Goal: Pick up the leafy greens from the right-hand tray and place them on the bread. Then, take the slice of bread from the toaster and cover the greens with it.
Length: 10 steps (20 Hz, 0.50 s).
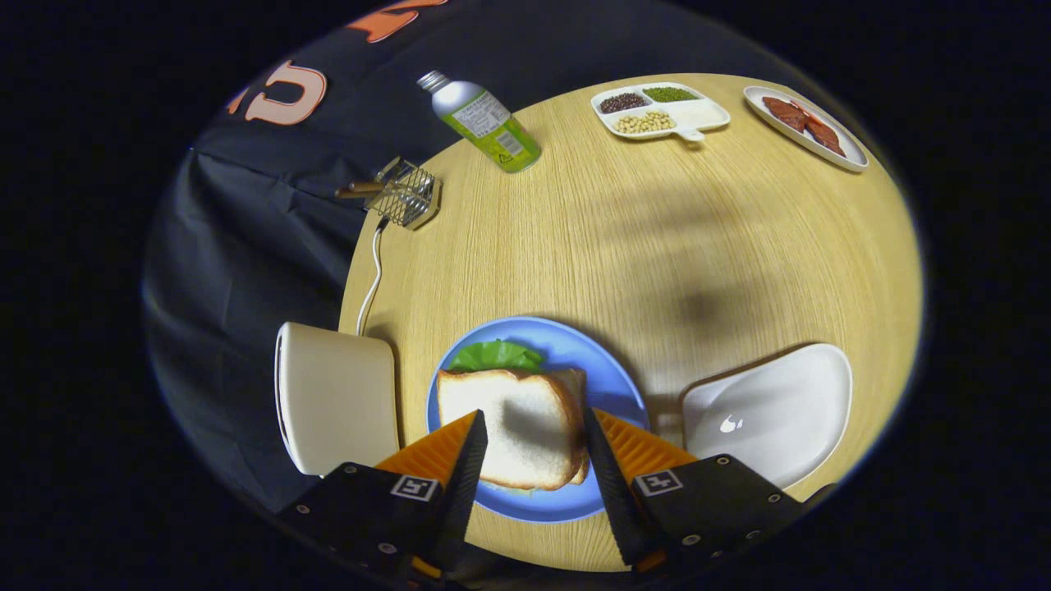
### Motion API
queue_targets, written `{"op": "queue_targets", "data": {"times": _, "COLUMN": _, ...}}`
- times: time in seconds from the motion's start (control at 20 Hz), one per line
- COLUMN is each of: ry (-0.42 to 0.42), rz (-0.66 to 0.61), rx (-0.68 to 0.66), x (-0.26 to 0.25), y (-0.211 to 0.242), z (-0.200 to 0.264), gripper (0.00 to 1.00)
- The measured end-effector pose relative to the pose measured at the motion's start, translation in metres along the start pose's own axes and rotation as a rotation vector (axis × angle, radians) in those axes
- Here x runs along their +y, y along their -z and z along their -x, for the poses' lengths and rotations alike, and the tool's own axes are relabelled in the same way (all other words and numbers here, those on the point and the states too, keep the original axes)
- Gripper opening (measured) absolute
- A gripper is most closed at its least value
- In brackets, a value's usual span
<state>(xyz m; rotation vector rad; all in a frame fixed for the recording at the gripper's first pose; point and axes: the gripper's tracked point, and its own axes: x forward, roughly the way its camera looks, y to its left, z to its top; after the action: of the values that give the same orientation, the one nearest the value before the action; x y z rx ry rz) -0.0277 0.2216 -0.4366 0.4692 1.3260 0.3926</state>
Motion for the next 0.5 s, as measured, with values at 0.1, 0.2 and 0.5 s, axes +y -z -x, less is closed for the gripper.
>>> {"op": "queue_targets", "data": {"times": 0.1, "ry": -0.013, "rz": -0.008, "rx": -0.074, "x": 0.005, "y": -0.020, "z": 0.015, "gripper": 0.81}}
{"op": "queue_targets", "data": {"times": 0.2, "ry": -0.005, "rz": 0.018, "rx": -0.154, "x": 0.009, "y": -0.041, "z": 0.039, "gripper": 0.87}}
{"op": "queue_targets", "data": {"times": 0.5, "ry": -0.008, "rz": 0.179, "rx": -0.423, "x": 0.052, "y": -0.103, "z": 0.134, "gripper": 0.97}}
